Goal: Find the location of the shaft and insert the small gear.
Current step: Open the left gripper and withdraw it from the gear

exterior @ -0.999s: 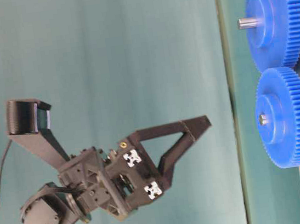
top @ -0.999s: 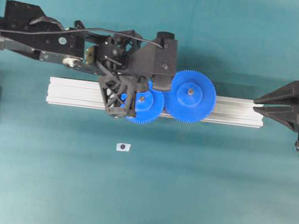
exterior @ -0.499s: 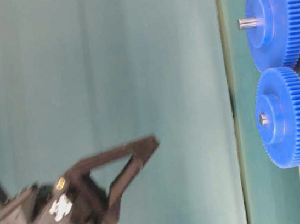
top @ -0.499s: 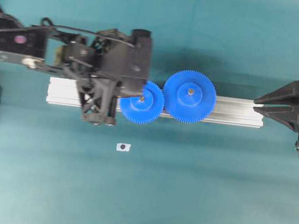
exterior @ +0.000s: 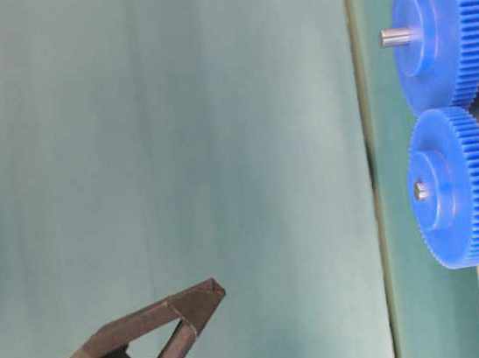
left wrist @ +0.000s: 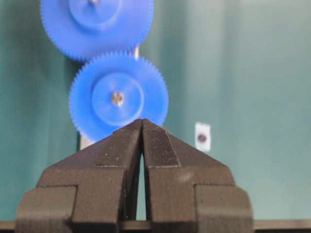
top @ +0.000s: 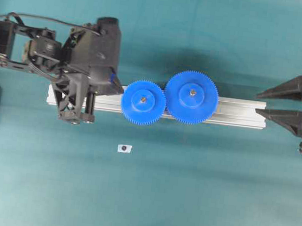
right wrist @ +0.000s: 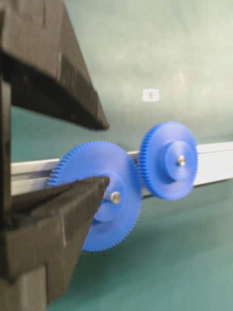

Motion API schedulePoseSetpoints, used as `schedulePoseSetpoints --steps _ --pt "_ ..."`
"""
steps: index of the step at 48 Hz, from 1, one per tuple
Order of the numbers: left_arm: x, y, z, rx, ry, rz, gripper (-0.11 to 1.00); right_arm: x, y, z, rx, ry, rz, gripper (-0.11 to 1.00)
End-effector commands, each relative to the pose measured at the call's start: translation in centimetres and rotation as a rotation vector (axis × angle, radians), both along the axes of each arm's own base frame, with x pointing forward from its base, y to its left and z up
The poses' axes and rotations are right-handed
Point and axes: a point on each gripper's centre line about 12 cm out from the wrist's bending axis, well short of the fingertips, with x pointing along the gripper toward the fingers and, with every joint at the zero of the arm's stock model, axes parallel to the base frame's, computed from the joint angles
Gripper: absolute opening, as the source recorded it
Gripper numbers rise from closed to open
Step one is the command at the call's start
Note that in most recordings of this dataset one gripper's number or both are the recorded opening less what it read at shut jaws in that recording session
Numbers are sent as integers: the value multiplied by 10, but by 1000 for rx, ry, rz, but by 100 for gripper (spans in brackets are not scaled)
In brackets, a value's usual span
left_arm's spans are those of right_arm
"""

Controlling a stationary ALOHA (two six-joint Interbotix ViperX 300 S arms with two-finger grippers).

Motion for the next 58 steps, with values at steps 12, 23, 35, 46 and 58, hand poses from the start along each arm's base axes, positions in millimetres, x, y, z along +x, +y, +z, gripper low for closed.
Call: schedulePoseSetpoints --steps 12,23,35,46,58 --pt "-14 -1 15 0 -81 1 2 2 0 12 1 -34 0 70" --pt "-29 0 19 -5 -112 9 2 -1 0 15 0 -49 0 70" --pt "-39 1 18 -20 -178 22 2 -1 0 16 -2 -54 1 71" --pt "-45 1 19 -16 -203 20 2 0 0 16 0 -52 -1 79" --pt "-50 1 18 -16 -207 20 2 0 0 17 -1 -55 -3 84"
